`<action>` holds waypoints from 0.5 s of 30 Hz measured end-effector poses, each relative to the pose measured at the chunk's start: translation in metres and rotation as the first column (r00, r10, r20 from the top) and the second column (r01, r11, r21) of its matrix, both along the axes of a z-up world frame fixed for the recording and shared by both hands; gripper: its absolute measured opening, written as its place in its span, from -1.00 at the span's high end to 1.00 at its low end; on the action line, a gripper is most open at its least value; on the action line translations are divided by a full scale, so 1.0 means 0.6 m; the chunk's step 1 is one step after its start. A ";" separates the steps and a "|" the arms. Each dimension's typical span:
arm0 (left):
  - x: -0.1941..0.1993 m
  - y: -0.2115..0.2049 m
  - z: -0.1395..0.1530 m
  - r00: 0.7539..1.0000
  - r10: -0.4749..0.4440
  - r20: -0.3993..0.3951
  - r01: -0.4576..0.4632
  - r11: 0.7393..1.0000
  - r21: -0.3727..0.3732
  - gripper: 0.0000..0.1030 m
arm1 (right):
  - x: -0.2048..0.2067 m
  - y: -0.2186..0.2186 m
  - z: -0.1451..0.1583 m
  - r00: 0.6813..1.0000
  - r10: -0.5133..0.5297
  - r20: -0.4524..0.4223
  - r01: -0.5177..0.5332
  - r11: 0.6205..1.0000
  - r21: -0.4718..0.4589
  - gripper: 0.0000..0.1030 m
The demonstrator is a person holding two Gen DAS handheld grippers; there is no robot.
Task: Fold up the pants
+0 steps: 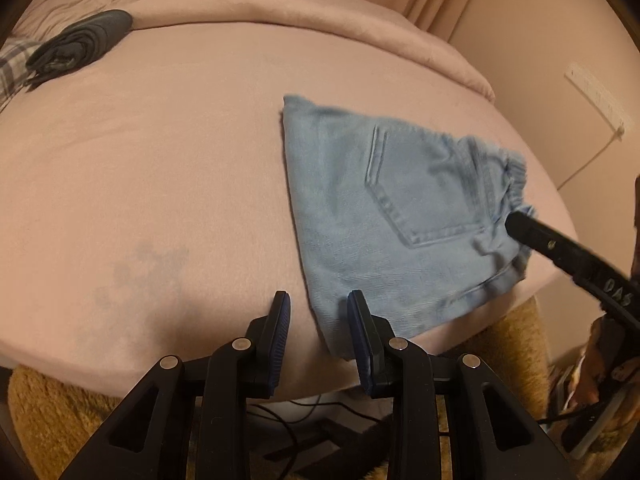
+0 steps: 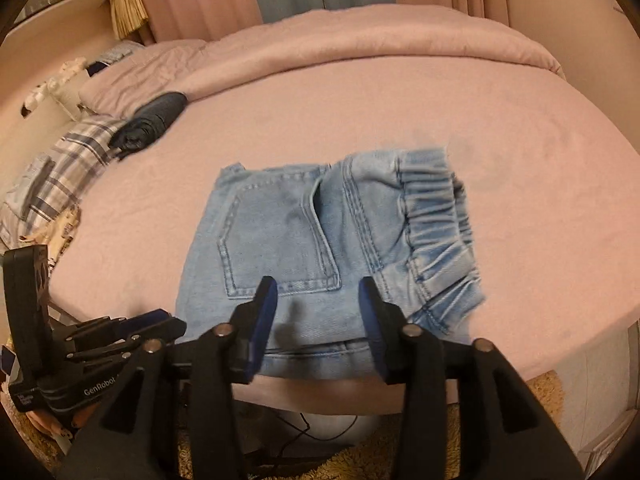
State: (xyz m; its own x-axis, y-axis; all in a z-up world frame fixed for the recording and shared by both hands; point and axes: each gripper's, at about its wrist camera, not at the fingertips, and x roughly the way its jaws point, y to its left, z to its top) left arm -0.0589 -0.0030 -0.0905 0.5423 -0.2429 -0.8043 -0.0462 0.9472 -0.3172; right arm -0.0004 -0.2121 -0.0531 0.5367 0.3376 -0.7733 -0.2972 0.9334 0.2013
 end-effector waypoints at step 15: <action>0.015 -0.046 -0.029 0.999 -0.053 -0.004 0.053 0.998 0.022 0.38 | 0.016 -0.055 -0.036 0.996 -0.081 -0.040 0.079 0.995 -0.057 -0.06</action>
State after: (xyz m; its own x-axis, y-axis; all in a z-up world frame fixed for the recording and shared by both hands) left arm -0.0497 -0.0305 -0.1076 0.5261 -0.2532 -0.8118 0.0035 0.9553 -0.2957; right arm 0.0092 -0.2450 -0.0748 0.5263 0.2510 -0.8124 -0.2135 0.9638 0.1595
